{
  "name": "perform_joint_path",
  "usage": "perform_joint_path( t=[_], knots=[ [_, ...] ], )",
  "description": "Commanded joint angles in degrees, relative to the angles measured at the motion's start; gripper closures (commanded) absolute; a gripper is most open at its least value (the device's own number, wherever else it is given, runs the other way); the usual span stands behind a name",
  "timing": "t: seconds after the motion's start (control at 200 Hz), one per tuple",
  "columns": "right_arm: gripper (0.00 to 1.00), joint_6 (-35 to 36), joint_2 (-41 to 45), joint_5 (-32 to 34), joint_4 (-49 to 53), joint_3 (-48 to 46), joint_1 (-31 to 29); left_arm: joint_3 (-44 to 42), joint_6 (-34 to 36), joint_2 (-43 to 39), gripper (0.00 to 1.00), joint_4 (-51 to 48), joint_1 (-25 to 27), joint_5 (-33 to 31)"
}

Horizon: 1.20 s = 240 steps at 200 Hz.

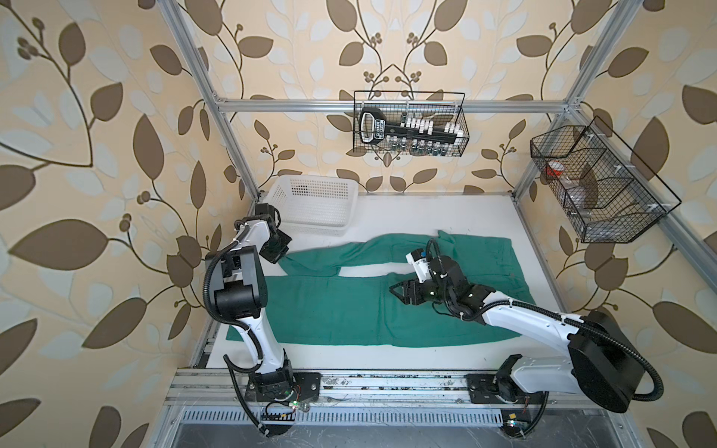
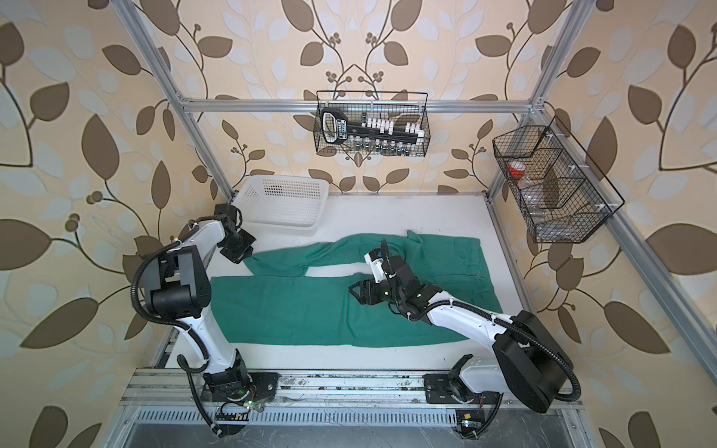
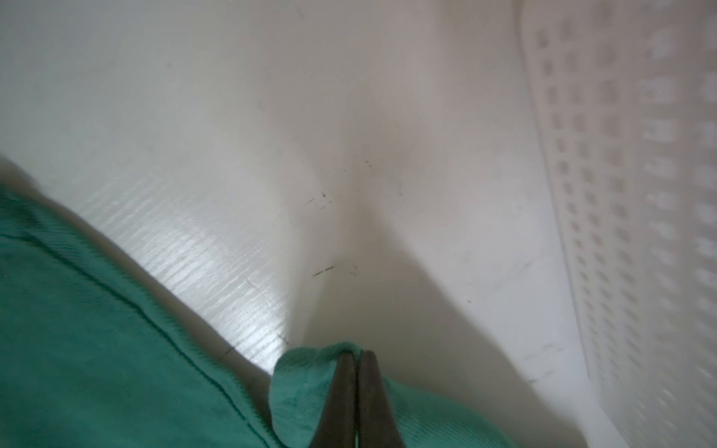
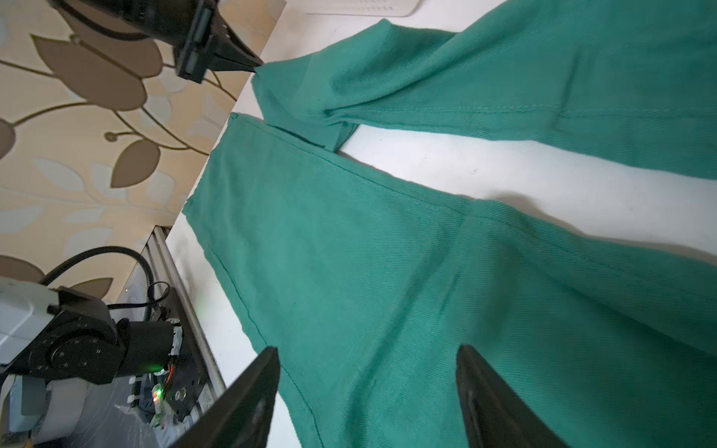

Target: Fold and stack the trousers

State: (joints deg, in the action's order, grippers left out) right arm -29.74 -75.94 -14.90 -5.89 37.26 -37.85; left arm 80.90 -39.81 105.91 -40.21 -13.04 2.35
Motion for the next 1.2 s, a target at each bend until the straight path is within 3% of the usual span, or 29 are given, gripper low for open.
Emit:
perform_joint_path(
  t=[0.0, 0.345, 0.5, 0.585, 0.705, 0.925, 1.05, 1.195],
  knots=[
    [0.28, 0.0, -1.6, -1.5, -1.9, 1.6, 1.8, 6.2, 6.1, -6.4, 1.0, -4.8, 0.7, -3.6],
    [0.28, 0.4, -3.2, -1.7, -2.9, 2.1, 6.2, 23.7, 22.4, -6.4, 1.0, -11.6, 4.9, -7.7],
    [0.28, 0.3, -3.5, -1.3, -2.6, 1.6, 7.6, 27.0, 28.9, -7.2, 1.0, -13.9, 7.3, -17.7],
    [0.28, 0.5, -3.4, -1.5, -2.6, 1.5, 8.6, 22.7, 29.8, -9.3, 1.0, -12.7, 7.4, -23.6],
    [0.28, 0.8, -3.1, -2.0, -2.5, 1.9, 9.6, 8.9, 30.3, -14.2, 1.0, -6.0, 7.3, -22.3],
    [0.28, 1.2, -2.2, -2.1, -1.5, 1.7, 9.9, -9.3, 22.8, -20.7, 1.0, -1.2, 7.2, -24.9],
    [0.28, 1.2, -2.6, -2.0, -1.4, 1.5, 10.0, -13.5, 20.2, -25.4, 1.0, -1.1, 6.4, -25.8],
    [0.28, 1.7, -4.1, -1.7, -0.9, 2.9, 10.1, -9.9, 23.1, -25.3, 1.0, -2.4, 5.2, -23.1]
  ],
)
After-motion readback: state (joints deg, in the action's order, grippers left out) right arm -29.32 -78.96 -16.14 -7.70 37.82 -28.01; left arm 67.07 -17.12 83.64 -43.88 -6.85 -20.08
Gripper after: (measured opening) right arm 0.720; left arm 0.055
